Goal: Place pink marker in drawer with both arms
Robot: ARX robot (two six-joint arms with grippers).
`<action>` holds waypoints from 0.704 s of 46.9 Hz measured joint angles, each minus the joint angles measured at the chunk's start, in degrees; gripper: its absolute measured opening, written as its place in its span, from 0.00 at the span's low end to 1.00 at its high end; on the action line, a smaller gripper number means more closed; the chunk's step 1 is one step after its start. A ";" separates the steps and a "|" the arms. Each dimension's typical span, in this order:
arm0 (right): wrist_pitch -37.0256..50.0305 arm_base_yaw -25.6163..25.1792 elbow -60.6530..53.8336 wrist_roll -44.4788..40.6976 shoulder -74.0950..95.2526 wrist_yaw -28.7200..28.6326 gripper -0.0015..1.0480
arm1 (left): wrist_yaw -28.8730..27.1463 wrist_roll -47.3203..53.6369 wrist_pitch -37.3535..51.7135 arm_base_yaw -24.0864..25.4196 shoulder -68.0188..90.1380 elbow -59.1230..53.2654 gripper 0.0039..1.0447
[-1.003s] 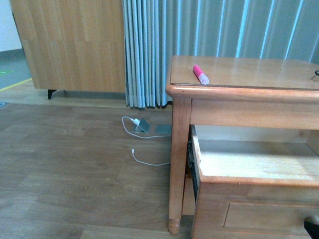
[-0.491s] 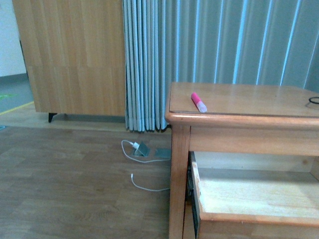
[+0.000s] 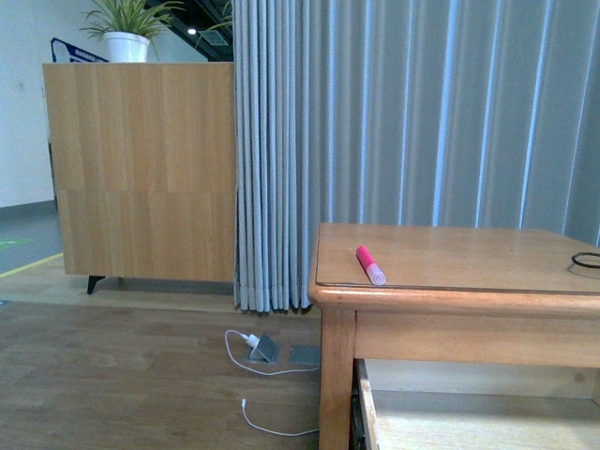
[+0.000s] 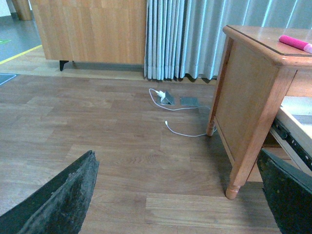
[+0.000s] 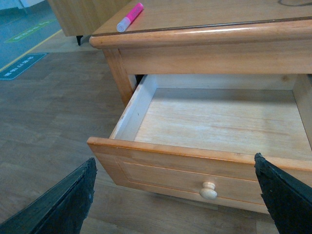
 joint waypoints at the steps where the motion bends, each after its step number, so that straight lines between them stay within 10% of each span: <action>1: 0.00 0.00 0.00 -0.13 -0.04 0.00 0.92 | 0.00 0.00 0.00 0.00 0.00 0.00 0.94; 6: -0.07 0.02 -0.02 -0.35 0.07 0.04 0.92 | 0.00 0.00 0.00 0.00 0.00 0.00 0.94; 14: 16.90 8.13 -7.69 -2.89 -4.81 24.48 0.71 | 0.02 0.02 0.00 0.00 0.00 0.00 0.94; 20: 17.09 8.39 -8.09 -3.13 -5.07 25.31 0.94 | 0.00 0.00 0.00 0.00 0.00 0.00 0.94; 33: 17.09 8.46 -8.11 -3.28 -5.11 25.31 0.92 | 0.00 0.00 0.00 0.00 0.00 0.00 0.94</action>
